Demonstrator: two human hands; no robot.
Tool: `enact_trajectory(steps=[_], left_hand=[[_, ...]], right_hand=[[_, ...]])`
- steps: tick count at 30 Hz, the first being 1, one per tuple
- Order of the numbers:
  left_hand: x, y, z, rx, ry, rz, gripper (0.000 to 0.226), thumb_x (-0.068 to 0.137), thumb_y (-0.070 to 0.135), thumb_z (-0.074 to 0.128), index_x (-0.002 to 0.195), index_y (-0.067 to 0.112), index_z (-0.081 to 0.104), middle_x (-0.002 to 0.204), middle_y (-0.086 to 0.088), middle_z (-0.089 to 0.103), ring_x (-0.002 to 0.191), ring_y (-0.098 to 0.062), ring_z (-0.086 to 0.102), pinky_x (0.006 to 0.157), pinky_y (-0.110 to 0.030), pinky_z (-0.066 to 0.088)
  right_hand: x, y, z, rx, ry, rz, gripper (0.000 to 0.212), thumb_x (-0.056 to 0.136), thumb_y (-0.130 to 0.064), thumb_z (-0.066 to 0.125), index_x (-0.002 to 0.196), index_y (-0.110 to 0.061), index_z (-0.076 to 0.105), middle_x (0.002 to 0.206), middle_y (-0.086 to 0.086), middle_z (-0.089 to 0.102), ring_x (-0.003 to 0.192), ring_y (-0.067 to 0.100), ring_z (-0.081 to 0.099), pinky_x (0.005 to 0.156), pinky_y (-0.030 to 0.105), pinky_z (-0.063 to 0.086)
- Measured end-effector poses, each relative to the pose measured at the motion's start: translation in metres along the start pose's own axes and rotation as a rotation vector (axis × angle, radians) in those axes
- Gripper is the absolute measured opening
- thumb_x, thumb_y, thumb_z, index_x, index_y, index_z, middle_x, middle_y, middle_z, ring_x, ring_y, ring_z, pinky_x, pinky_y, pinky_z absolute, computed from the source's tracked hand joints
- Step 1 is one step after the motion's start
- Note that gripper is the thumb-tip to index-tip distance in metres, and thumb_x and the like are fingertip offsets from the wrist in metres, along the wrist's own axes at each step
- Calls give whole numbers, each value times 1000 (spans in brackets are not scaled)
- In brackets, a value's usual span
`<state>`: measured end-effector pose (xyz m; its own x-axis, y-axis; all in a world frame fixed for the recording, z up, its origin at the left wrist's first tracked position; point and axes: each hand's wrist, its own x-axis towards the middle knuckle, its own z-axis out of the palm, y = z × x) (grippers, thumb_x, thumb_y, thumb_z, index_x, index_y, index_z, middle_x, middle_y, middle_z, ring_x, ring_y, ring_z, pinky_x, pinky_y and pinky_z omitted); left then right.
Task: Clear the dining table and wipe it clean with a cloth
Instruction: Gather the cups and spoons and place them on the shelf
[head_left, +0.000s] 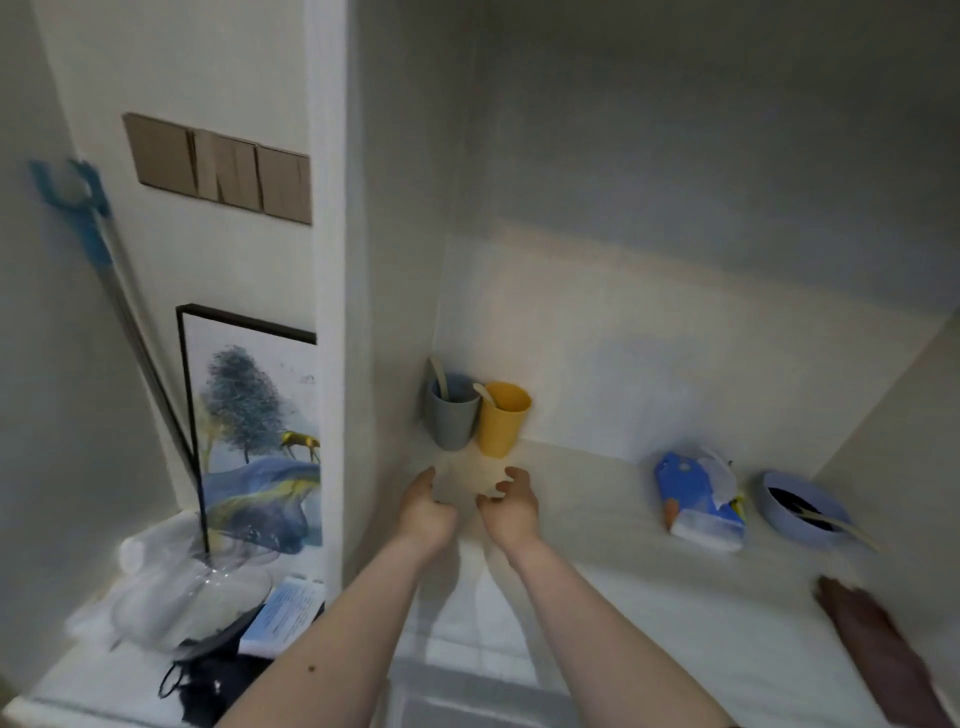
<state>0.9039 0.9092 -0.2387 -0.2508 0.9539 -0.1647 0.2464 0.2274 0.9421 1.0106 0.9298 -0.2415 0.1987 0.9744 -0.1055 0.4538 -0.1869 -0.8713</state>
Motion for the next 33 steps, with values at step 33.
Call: enact_trajectory(steps=[33], left_hand=[[-219, -169, -444, -105, 705, -182, 38, 83, -1, 54, 121, 1, 54, 118, -12, 61, 110, -27, 57, 90, -25, 42]], right_hand=[[-352, -158, 327, -138, -575, -412, 31, 85, -8, 58, 116, -3, 54, 90, 3, 56, 85, 14, 51, 73, 19, 37]])
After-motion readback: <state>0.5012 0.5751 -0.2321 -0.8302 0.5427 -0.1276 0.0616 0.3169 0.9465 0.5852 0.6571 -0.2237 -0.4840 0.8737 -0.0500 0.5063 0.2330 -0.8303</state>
